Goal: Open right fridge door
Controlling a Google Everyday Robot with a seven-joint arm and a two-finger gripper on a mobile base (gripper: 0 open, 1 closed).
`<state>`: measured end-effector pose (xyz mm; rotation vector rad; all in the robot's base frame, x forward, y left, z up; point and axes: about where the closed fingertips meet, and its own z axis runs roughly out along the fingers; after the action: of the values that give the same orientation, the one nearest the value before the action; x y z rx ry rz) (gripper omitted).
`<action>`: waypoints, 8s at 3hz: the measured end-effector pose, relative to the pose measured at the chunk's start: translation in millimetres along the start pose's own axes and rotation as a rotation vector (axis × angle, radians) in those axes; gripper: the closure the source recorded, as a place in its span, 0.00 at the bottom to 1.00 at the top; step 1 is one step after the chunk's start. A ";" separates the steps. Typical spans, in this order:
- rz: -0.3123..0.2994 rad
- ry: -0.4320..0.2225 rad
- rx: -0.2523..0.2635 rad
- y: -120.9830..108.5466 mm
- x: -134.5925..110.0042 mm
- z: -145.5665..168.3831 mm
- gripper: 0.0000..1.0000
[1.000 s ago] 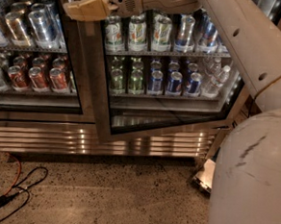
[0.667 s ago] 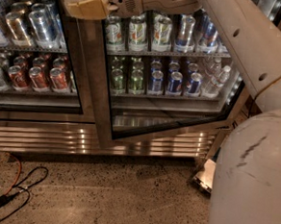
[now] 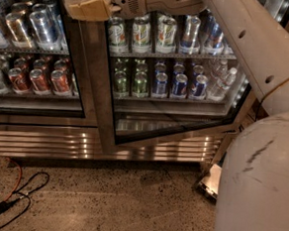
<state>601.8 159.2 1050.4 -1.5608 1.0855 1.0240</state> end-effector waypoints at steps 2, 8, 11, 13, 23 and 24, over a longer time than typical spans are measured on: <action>-0.014 -0.016 -0.009 12.1 -4.1 -6.1 0.13; -0.039 -0.045 -0.011 37.4 -13.7 -17.4 0.81; -0.052 -0.052 -0.037 45.2 -17.3 -18.4 0.38; -0.048 -0.101 -0.049 76.0 -17.4 -38.3 0.85; 0.025 -0.014 -0.243 211.6 -76.1 -134.3 0.00; 0.025 -0.014 -0.244 211.7 -76.1 -134.2 0.00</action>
Offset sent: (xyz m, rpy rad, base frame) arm -0.0669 -0.0249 0.0124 0.0811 -0.0528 0.0722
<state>394.6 7.4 1101.6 -1.7332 1.0014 1.2187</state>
